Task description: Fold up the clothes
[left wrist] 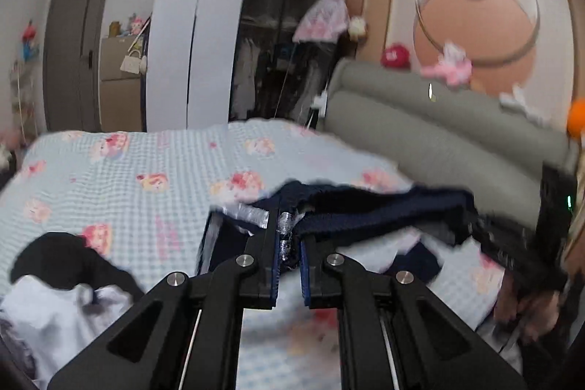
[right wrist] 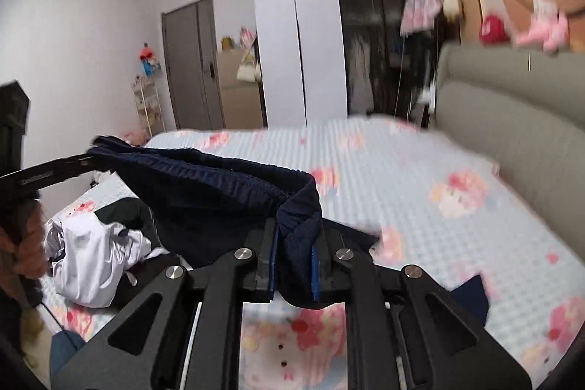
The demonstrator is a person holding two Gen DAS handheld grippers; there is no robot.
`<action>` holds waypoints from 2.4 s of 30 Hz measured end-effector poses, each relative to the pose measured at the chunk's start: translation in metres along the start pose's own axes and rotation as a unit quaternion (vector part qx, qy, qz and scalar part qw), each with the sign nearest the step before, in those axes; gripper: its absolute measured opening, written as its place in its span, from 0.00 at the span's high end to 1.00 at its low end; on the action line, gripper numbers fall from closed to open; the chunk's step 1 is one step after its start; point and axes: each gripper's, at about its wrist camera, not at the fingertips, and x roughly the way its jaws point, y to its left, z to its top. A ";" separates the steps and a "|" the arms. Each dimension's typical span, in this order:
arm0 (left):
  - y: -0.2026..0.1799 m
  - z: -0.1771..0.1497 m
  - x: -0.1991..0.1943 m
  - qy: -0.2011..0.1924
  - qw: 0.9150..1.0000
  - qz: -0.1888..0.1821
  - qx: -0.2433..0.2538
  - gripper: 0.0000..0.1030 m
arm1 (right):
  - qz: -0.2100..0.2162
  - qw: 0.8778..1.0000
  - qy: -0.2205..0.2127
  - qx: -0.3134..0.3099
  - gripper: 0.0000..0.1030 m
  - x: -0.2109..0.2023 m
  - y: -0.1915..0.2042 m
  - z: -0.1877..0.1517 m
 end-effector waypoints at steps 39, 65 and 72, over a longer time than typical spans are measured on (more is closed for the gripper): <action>0.045 -0.288 0.070 0.277 0.953 0.095 -0.082 0.89 | 0.009 0.946 0.306 0.111 0.51 0.045 -0.005 -0.265; 0.067 -0.300 0.025 0.255 0.947 0.084 -0.179 0.83 | 0.006 0.934 0.335 0.125 0.46 0.034 0.003 -0.284; 0.069 -0.306 0.036 0.269 0.944 0.058 -0.185 0.78 | 0.040 0.940 0.324 0.101 0.46 0.036 0.025 -0.283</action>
